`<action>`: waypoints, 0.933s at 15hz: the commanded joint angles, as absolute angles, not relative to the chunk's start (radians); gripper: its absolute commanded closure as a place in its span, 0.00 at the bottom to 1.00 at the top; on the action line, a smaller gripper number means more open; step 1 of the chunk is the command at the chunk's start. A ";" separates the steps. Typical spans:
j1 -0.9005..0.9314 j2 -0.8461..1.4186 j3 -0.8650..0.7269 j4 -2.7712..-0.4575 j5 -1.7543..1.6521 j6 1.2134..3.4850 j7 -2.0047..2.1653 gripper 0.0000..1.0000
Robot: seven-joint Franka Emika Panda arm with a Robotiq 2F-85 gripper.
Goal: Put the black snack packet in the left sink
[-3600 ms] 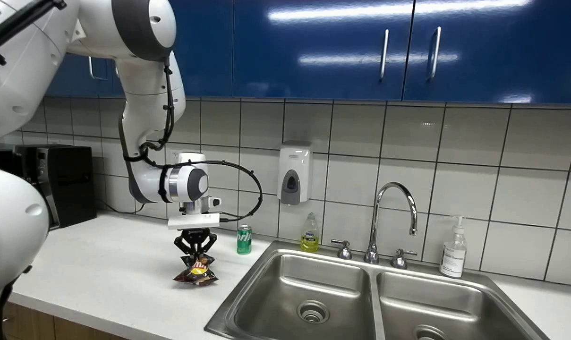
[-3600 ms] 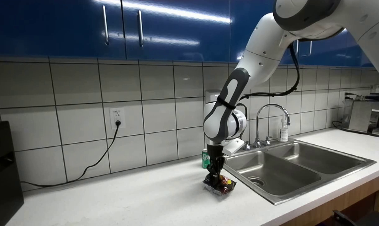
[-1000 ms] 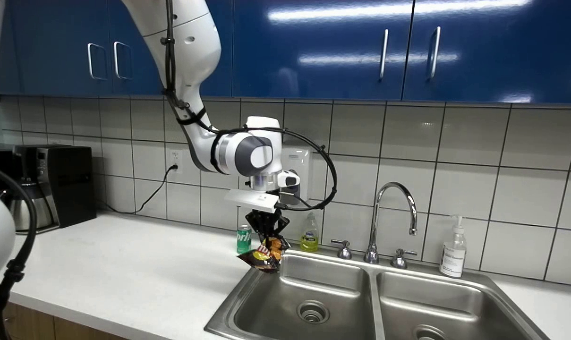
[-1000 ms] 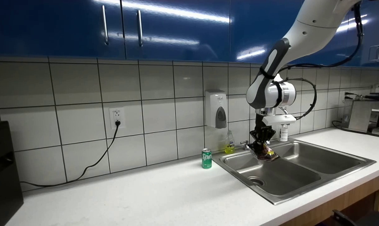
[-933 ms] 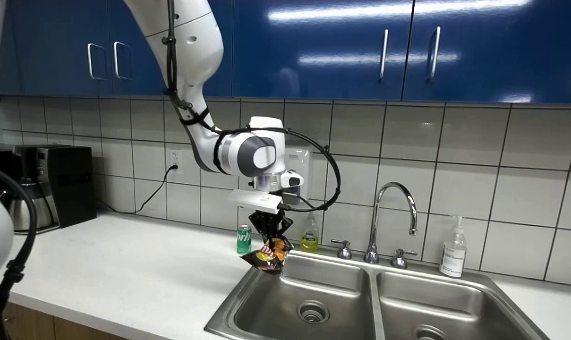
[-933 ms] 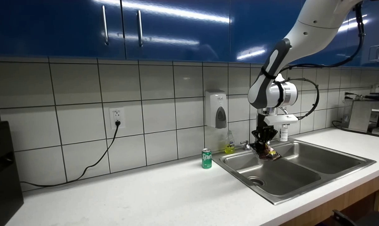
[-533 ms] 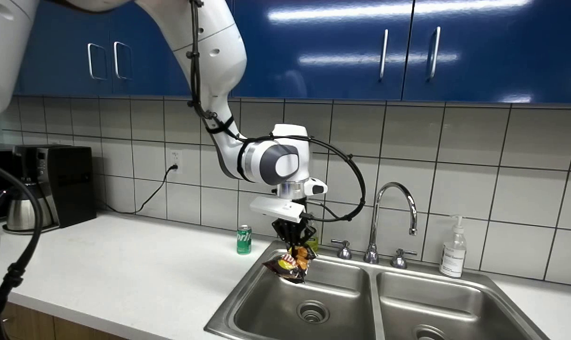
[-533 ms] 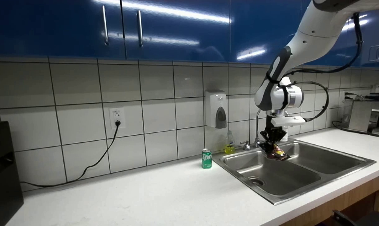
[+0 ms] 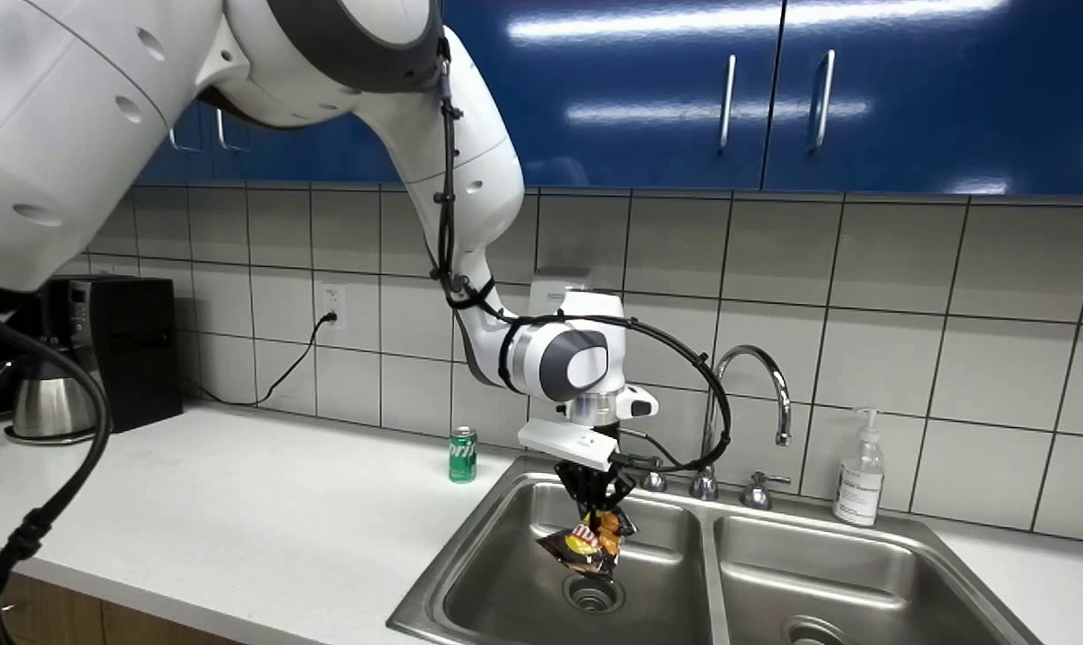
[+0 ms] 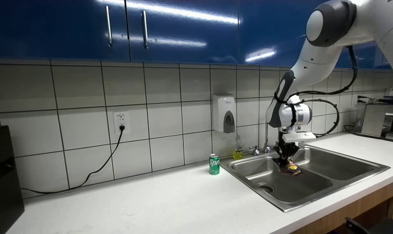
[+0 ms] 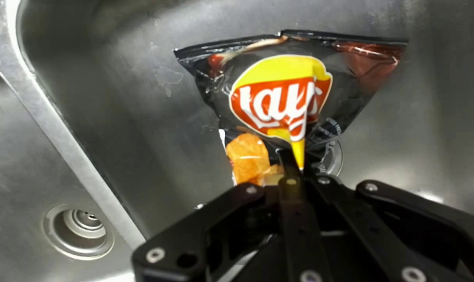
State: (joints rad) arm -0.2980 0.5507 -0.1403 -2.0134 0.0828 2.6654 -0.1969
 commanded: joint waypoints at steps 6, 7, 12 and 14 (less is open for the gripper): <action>-0.345 0.762 -0.097 -1.853 0.085 2.630 -0.209 1.00; -0.344 0.779 -0.097 -1.844 0.082 2.630 -0.206 1.00; -0.348 0.844 -0.096 -1.810 0.077 2.632 -0.205 1.00; -0.347 0.863 -0.097 -1.802 0.075 2.631 -0.203 1.00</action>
State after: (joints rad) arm -0.3203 0.8340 -0.1168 -1.8445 0.0826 2.6641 -0.1968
